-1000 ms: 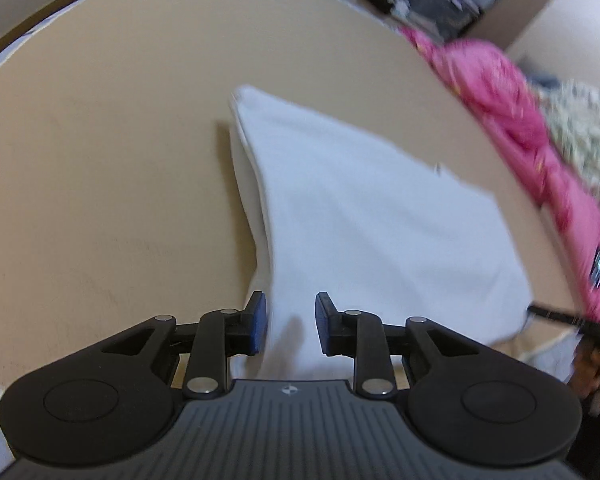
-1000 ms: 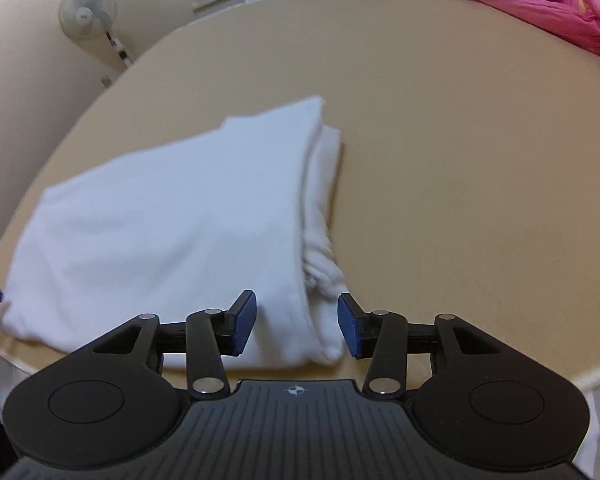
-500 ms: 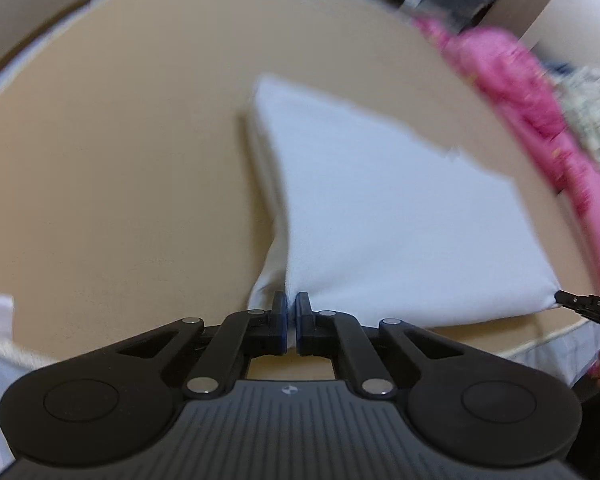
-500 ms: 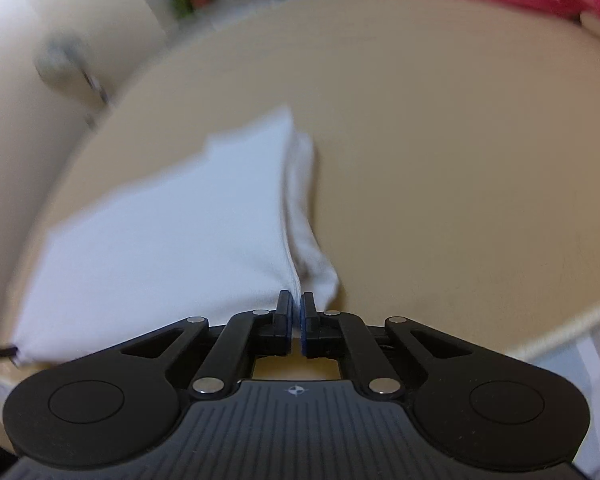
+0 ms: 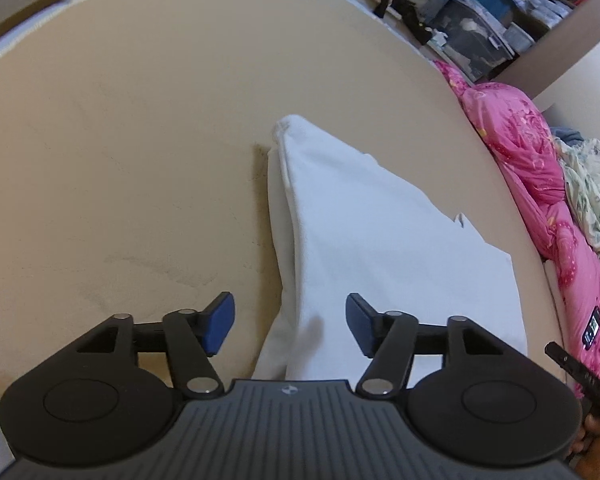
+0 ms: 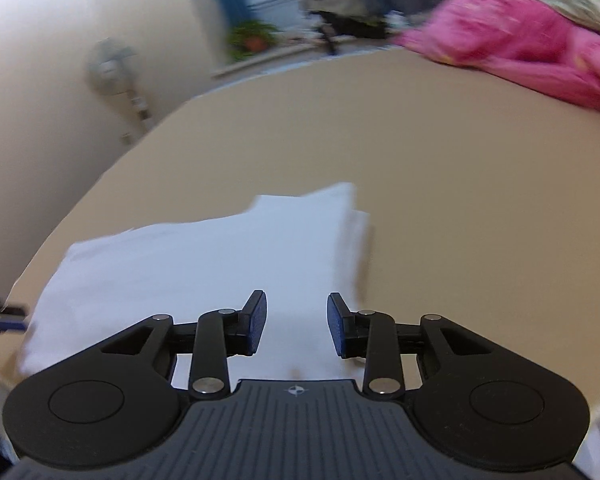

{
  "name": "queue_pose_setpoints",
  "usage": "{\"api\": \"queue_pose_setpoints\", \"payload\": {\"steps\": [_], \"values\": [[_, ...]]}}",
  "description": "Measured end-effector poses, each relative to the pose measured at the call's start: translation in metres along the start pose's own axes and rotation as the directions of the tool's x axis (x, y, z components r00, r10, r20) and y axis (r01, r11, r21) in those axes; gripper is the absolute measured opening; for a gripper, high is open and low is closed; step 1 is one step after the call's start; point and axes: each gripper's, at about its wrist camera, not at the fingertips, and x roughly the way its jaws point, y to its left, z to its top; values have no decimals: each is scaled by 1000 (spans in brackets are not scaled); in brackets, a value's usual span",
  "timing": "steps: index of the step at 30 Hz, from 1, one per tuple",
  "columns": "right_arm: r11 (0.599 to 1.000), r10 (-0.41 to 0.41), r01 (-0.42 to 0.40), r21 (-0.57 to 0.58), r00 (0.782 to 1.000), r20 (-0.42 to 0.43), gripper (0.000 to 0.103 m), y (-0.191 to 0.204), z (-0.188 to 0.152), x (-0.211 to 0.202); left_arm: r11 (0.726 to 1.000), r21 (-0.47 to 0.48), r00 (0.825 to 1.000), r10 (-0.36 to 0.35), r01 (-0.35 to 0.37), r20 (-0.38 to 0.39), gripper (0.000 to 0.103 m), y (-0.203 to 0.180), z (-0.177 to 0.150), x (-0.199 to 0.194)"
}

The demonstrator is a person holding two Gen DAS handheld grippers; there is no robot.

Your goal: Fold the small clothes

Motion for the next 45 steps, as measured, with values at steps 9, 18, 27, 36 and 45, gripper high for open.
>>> {"api": "queue_pose_setpoints", "payload": {"steps": [9,18,27,36,45], "values": [[986,-140,113,-127,962,-234,34,-1,-15,57,1000,-11,998,-28,28,-54,73,8,11,44],[991,-127,121,-62,987,-97,35,-8,1,33,997,43,997,-67,69,-47,71,-18,11,69],[989,-143,140,-45,987,-78,35,-6,3,40,998,61,1000,-22,23,-16,16,-30,8,63],[988,-158,158,-3,987,-17,35,11,14,35,994,78,995,-83,79,54,11,-33,16,25],[993,-101,103,-51,994,33,35,20,45,14,999,36,995,-8,4,98,11,20,24,-28]]}}
